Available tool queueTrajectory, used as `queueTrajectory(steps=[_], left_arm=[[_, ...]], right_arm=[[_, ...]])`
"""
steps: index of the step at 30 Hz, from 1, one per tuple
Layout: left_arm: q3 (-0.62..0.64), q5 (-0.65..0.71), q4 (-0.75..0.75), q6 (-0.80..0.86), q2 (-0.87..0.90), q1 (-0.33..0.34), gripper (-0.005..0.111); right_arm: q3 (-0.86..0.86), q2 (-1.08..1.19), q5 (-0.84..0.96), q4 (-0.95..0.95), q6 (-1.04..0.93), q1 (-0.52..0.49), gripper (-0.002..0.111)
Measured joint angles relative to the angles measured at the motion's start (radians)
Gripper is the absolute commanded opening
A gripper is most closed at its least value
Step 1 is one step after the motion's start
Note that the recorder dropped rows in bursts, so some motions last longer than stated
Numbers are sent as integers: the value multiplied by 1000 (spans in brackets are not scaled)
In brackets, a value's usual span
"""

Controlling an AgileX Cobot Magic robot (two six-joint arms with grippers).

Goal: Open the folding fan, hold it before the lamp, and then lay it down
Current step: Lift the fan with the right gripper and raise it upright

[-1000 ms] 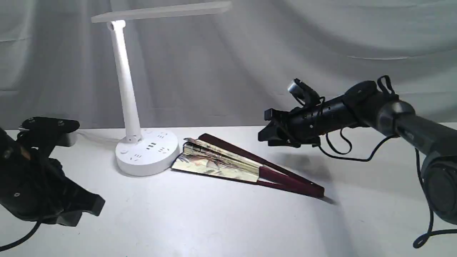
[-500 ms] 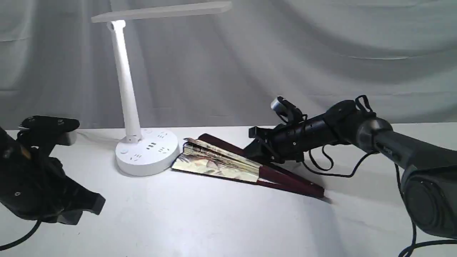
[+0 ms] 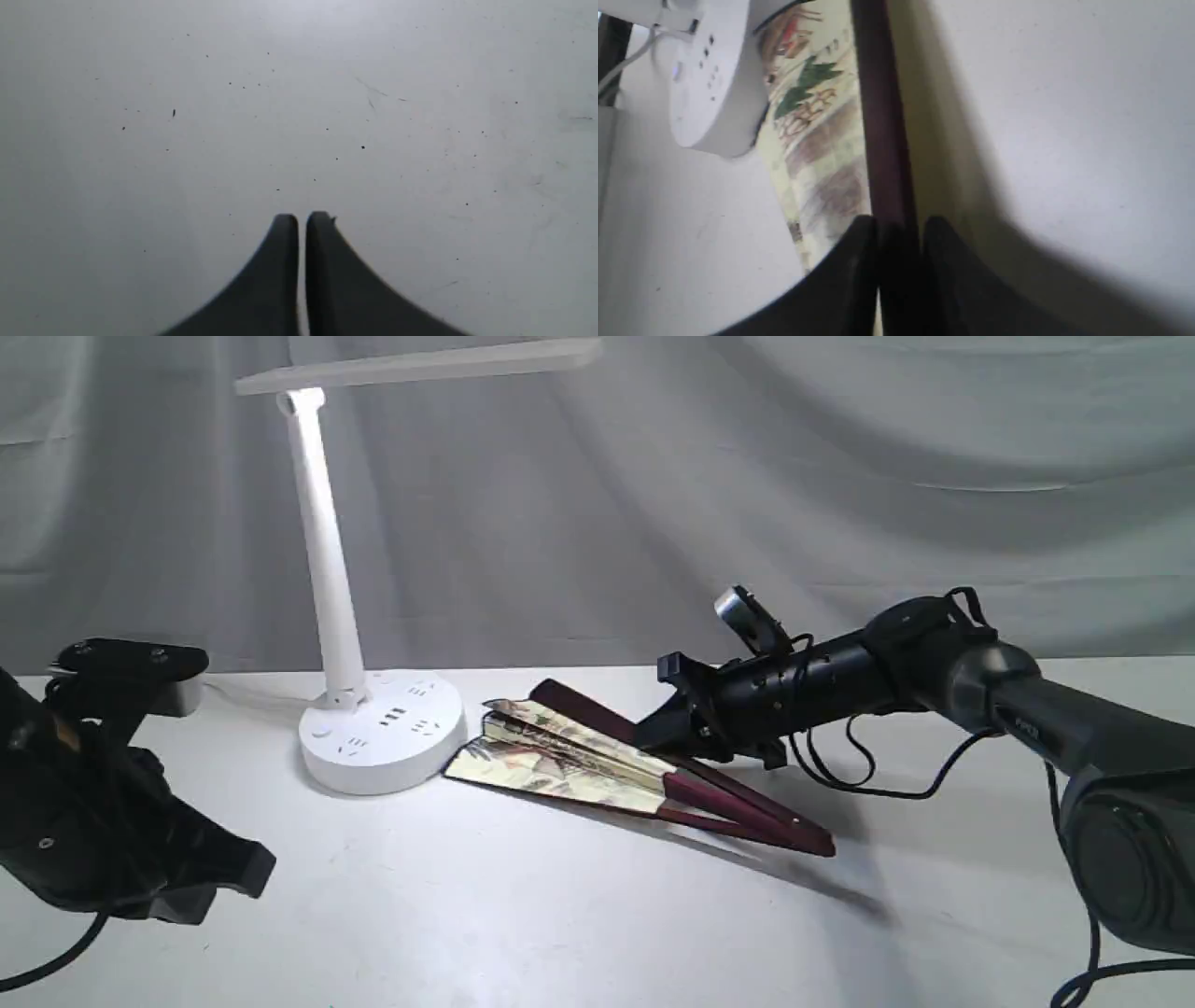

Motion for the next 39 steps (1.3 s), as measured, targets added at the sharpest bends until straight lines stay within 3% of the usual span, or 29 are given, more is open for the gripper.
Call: queueTrajectory(steps=[3, 14, 21, 32, 39], left_arm=[[0, 0, 0, 0, 0, 0, 0], [0, 0, 0, 0, 0, 0, 0], [0, -3, 0, 0, 0, 0, 0], [0, -115, -7, 0, 0, 0, 0], [0, -185, -143, 39, 0, 0, 0]], right_arm=[[0, 0, 18, 26, 0, -8, 0], [0, 0, 119, 60, 9, -66, 0], [0, 0, 193, 181, 11, -123, 0], [0, 0, 193, 291, 56, -158, 0], [0, 0, 193, 324, 133, -158, 0]])
